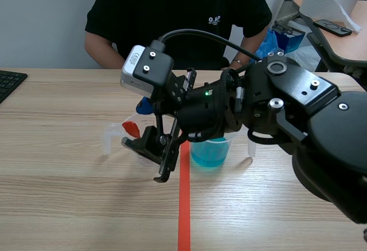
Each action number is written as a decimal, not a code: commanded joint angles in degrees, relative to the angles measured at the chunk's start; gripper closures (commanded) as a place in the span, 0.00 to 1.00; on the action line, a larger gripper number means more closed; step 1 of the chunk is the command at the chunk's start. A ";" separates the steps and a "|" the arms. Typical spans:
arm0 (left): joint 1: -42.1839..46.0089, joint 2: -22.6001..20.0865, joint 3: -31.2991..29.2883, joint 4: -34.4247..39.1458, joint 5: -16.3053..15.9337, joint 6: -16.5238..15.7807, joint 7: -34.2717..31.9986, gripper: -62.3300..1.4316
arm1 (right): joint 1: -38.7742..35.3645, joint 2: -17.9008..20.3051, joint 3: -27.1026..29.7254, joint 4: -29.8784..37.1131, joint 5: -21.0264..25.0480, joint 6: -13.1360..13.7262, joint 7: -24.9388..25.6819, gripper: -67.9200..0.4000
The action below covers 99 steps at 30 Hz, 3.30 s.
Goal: Do the redox reaction experiment.
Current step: 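Lift the metal plate out of the left beaker, then move the plate over the blue solution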
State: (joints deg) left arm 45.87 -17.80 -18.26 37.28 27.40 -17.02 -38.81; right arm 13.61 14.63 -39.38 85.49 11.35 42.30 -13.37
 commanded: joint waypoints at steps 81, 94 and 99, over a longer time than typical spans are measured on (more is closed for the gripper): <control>0.59 0.00 -0.09 0.55 -0.13 -0.26 -0.33 0.93 | 9.86 15.43 16.26 19.67 45.48 -12.35 -27.04 0.98; 0.59 0.00 -0.09 0.55 -0.13 -0.26 -0.33 0.93 | 8.96 30.38 16.55 19.67 55.34 -12.33 -16.98 0.98; 0.59 0.00 -0.09 0.55 -0.13 -0.26 -0.33 0.93 | 7.13 30.91 16.55 19.67 55.54 -12.31 -15.85 0.98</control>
State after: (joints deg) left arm 45.87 -17.78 -18.26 37.28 27.42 -17.04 -38.79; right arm 20.36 45.87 -23.31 104.60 66.26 30.24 -30.17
